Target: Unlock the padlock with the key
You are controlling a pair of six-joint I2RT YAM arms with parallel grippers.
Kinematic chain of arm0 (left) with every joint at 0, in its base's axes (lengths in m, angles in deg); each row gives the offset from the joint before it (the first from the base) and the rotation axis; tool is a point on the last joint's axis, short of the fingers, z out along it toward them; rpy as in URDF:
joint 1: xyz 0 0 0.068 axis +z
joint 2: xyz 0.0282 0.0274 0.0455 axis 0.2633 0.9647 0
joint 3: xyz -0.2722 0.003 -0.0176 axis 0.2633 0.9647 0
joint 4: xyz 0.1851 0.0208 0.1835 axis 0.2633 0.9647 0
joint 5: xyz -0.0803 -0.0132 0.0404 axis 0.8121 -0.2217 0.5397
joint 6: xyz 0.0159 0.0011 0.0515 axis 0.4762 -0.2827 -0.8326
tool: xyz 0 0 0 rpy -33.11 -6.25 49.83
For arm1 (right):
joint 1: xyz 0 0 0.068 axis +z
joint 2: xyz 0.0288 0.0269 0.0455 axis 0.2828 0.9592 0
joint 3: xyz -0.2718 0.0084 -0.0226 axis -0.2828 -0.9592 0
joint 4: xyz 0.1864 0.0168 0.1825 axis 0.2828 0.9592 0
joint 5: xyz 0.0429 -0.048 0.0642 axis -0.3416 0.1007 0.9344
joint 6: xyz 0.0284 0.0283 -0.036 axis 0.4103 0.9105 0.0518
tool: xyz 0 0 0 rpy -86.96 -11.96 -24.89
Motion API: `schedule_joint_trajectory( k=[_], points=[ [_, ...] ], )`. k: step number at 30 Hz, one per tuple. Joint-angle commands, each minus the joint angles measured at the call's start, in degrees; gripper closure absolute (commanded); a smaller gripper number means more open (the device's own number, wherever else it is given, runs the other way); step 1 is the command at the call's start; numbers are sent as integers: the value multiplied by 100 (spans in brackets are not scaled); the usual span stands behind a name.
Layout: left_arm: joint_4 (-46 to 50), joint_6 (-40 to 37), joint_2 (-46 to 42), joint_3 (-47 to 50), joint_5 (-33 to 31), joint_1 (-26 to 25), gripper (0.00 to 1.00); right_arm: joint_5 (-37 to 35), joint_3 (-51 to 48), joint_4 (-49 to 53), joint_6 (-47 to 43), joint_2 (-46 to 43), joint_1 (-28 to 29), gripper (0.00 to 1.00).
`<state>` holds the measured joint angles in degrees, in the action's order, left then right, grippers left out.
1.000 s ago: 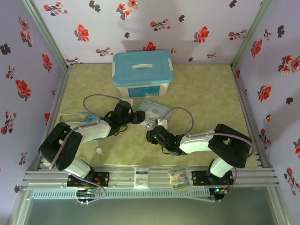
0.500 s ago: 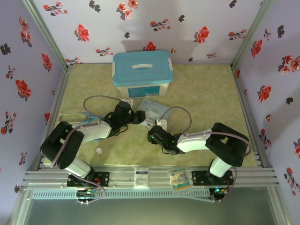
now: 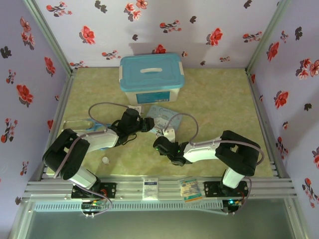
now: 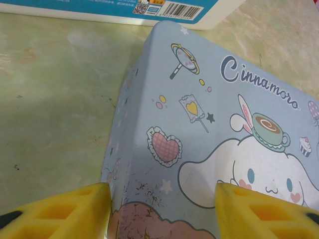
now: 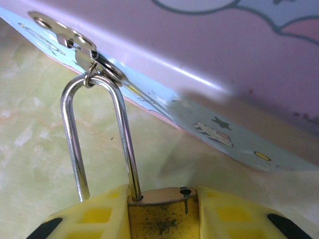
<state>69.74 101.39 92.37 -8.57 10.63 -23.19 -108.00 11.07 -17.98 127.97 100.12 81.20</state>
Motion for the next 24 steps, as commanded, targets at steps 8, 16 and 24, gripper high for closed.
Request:
schedule_joint_trajectory(
  k=[8, 16, 24],
  points=[
    [375, 338, -107, 298, -352, -427, 51, 191, -615, -101, 303, -502, -27, 80],
    [364, 747, -110, 592, -647, -862, 55, 425, -1351, -622, 1016, -995, -131, 82],
    [313, 1423, -394, 856, -1095, -1507, 56, 378, -2168, -1058, 1983, -1660, -252, 82]
  ],
)
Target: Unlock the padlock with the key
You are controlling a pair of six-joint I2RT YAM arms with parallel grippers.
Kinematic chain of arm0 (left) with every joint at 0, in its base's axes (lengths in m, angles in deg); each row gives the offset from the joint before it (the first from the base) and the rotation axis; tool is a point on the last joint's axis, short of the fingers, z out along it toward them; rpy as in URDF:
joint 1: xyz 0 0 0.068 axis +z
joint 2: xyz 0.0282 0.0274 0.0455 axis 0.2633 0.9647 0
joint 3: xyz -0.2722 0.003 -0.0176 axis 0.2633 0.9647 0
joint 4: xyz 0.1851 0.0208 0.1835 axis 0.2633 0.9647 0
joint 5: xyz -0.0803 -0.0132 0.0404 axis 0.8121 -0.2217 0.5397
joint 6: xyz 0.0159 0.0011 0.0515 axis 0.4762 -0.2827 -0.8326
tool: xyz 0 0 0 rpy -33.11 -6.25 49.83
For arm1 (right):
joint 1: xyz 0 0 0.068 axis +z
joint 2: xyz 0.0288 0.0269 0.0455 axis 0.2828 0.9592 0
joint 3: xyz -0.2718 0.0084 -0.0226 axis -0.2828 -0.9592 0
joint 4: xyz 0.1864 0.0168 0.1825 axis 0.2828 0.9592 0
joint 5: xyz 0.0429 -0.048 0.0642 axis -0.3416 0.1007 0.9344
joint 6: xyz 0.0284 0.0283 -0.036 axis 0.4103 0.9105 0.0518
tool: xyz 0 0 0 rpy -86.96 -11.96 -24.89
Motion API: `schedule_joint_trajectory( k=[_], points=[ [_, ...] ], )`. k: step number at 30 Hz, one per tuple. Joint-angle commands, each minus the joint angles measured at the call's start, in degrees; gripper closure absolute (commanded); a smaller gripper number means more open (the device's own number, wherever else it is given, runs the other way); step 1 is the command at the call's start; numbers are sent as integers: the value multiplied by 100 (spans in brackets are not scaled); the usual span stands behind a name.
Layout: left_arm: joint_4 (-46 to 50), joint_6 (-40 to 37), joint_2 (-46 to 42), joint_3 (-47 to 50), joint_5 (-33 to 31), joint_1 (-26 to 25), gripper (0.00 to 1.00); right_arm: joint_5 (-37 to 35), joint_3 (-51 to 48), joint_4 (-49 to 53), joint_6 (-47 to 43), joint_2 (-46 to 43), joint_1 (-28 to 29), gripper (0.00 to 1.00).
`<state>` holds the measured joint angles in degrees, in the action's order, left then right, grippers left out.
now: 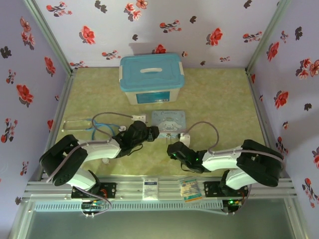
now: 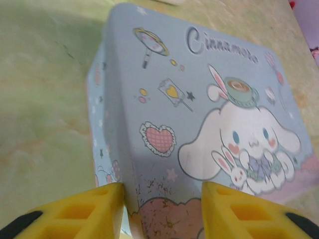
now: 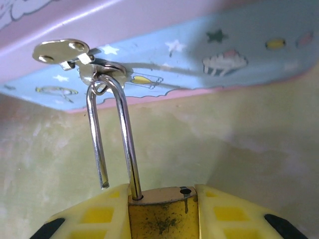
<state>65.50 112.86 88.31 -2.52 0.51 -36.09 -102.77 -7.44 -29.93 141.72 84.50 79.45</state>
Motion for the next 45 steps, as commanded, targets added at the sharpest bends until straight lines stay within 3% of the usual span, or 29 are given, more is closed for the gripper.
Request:
schedule_joint_trajectory(
  k=[1, 9, 13, 18, 23, 26, 30, 38, 45],
  points=[
    [746, 324, -27, 269, -129, -264, 56, -156, -392, 75, 670, -158, -84, 82],
    [780, 496, -329, 379, -401, -376, 57, 157, -535, -457, 794, -79, -309, 82],
    [1791, 148, -826, -109, -904, -507, 53, 403, -610, -1047, 1058, 124, -414, 82],
    [2230, -238, -1054, -618, -1242, -507, 51, 528, -532, -1255, 1236, 343, -464, 82],
    [2320, -1460, -152, -1813, -773, -515, 50, 484, -648, -1872, 1787, 650, -466, 82],
    [2335, -2223, 642, -2419, -390, -510, 56, 482, -630, -2107, 2050, 879, -427, 83],
    [2760, -2584, 1482, -3000, -427, -507, 53, 393, -651, -2522, 2411, 1326, -368, 83],
    [2581, -2354, 1763, -2610, -724, -505, 53, 259, -740, -3445, 2729, 2147, -220, 83],
    [1996, -2031, 1712, -1747, -656, -555, 57, -235, -934, -5529, 2939, 3226, -233, 84]
  ],
)
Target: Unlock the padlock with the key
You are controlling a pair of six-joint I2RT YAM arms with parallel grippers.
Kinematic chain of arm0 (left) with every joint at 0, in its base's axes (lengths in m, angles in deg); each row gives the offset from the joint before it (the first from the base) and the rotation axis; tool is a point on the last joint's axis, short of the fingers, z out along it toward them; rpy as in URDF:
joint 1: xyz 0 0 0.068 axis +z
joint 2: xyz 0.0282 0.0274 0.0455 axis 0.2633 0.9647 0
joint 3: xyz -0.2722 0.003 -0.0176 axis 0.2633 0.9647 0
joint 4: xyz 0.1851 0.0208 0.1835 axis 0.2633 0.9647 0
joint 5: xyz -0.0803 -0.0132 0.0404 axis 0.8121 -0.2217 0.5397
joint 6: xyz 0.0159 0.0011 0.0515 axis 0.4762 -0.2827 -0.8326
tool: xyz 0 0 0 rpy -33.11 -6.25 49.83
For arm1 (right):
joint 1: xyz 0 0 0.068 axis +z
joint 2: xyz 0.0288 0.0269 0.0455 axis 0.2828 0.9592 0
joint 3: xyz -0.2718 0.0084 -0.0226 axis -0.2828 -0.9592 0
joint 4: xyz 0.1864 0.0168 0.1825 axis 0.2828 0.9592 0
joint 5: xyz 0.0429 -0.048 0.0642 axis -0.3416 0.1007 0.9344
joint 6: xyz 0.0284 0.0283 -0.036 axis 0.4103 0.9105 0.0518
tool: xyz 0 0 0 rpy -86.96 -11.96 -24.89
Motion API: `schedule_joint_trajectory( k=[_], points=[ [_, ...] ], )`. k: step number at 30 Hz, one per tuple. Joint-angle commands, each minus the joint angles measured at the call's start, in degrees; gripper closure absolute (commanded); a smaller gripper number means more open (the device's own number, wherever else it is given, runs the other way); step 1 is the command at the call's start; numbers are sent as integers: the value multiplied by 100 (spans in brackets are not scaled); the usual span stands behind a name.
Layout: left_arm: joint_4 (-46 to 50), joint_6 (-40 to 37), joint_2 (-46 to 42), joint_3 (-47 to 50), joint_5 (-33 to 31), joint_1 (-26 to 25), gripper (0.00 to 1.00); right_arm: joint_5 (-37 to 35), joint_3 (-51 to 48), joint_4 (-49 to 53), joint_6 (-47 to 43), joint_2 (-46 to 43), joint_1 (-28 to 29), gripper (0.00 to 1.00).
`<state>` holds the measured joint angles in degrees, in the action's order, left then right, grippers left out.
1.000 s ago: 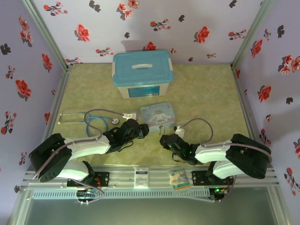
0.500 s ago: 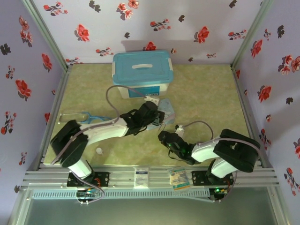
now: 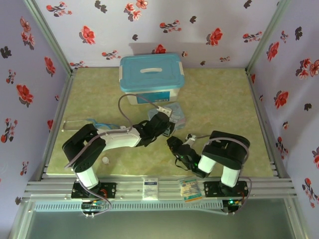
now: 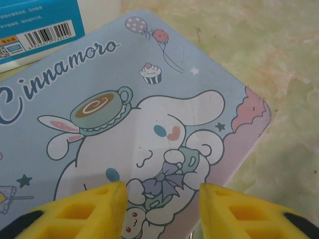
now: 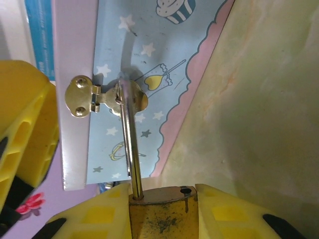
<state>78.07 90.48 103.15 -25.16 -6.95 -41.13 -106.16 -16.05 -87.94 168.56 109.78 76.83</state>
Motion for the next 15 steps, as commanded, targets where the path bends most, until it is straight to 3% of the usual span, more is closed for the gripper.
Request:
schedule_joint_trajectory(
  k=[1, 7, 15],
  points=[
    [716, 218, 210, 589, 78, -62, 57, 96, -33, 205, 298, 814, 25, 85],
    [517, 326, 30, 964, 64, -86, 58, -139, -143, 10, 350, 980, -105, 86],
    [542, 365, 18, 1099, -170, -201, 63, -137, -136, 607, 91, 522, -391, 86]
  ],
)
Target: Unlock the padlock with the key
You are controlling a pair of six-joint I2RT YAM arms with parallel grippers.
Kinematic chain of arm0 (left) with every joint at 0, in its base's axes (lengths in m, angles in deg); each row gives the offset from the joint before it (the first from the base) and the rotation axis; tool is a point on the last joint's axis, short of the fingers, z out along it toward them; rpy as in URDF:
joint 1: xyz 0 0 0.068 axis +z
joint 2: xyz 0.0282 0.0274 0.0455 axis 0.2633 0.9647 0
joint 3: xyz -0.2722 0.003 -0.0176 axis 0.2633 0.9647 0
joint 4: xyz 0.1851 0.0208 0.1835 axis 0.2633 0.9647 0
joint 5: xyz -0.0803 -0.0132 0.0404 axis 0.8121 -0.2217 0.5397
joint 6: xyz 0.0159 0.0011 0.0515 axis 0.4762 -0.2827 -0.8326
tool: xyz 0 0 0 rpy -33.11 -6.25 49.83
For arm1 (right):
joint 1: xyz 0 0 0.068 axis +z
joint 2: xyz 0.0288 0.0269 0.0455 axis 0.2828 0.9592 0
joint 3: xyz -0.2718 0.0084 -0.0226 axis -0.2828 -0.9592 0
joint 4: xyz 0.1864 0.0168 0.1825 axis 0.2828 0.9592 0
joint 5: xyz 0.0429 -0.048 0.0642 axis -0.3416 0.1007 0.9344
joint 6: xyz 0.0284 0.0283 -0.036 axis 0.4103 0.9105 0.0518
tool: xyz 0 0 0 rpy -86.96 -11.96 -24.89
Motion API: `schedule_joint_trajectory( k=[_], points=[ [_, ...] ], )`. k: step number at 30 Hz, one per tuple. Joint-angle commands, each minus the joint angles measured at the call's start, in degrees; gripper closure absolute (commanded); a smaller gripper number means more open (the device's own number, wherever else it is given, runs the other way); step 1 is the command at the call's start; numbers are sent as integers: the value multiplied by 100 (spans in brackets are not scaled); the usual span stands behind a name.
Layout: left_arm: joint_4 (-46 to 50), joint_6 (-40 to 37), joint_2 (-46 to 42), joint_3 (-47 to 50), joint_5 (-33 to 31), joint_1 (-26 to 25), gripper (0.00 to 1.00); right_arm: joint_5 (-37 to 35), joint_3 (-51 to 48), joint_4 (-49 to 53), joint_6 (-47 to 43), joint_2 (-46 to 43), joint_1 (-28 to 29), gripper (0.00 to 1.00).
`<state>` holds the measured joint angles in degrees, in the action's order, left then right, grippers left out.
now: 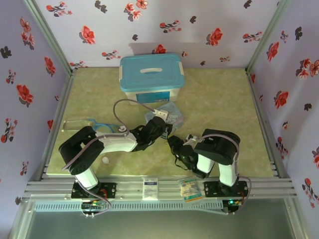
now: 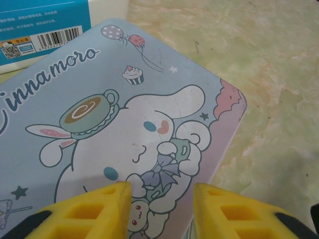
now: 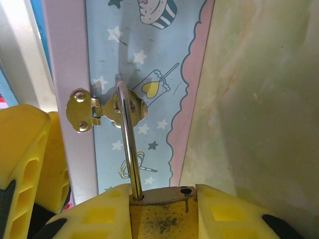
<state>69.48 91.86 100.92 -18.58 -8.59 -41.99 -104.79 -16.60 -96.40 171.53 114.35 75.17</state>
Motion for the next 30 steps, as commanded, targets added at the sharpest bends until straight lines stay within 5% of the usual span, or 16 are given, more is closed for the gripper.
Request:
schedule_joint_trajectory(
  k=[1, 9, 30],
  points=[
    [1395, 232, 229, 477, -33, -113, 63, -245, -85, 1585, -239, -1, -270, 87],
    [1207, 271, 176, 758, -166, -154, 63, 350, -246, 519, -210, 450, -1079, 87],
    [1173, 213, 200, 839, -339, -168, 62, 1086, -256, 1135, -1070, -504, -1854, 87]
  ],
)
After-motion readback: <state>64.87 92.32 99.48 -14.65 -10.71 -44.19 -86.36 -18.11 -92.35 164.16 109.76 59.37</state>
